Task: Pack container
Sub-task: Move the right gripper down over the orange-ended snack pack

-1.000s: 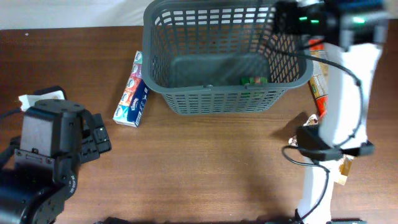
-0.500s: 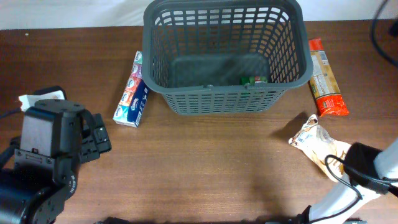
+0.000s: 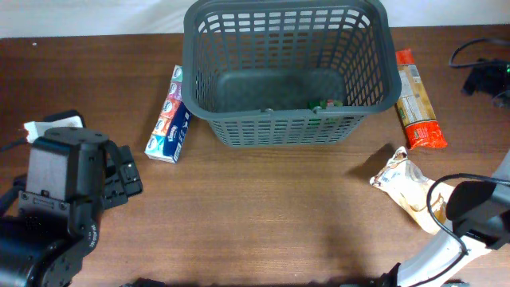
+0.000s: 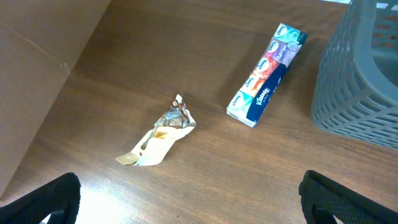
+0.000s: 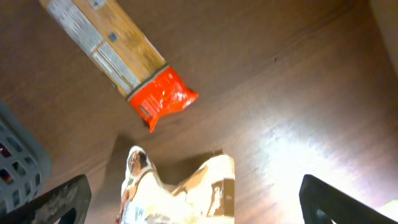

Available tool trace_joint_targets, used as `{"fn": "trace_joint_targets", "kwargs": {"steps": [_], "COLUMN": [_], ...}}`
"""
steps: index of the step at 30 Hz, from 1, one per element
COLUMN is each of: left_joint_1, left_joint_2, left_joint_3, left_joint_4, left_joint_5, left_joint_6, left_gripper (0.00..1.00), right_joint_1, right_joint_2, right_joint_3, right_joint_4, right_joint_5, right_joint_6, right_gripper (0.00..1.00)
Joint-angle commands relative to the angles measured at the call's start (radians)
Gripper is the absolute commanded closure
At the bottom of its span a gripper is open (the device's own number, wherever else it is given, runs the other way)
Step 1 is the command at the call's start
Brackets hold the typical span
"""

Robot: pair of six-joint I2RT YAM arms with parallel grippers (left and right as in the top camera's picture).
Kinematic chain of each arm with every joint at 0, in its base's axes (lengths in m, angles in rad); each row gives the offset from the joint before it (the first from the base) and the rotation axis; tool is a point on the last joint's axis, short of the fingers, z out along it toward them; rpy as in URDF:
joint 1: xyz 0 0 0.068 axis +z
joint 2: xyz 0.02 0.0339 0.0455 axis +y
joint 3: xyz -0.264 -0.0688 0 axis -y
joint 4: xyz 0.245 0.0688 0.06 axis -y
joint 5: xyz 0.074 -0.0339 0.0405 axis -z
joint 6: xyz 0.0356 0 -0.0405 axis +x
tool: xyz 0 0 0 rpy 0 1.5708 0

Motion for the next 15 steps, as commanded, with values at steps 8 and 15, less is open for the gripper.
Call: {"fn": "trace_joint_targets", "kwargs": {"steps": [8, 15], "left_joint_1": [0.005, 0.005], "left_joint_2": [0.001, 0.001], "left_joint_3": [-0.002, -0.002], "left_joint_4": [0.0, 0.0], "left_joint_5": [0.003, 0.003], "left_joint_6": [-0.006, -0.006], "left_gripper": [0.0, 0.0], "right_joint_1": [-0.002, 0.0], "right_joint_2": [0.015, 0.06], "right_joint_3": [-0.143, -0.18], "right_joint_4": [0.27, 0.317], "right_joint_5": [-0.192, -0.21], "right_joint_6": [-0.465, -0.465], "right_gripper": [0.01, 0.01]}}
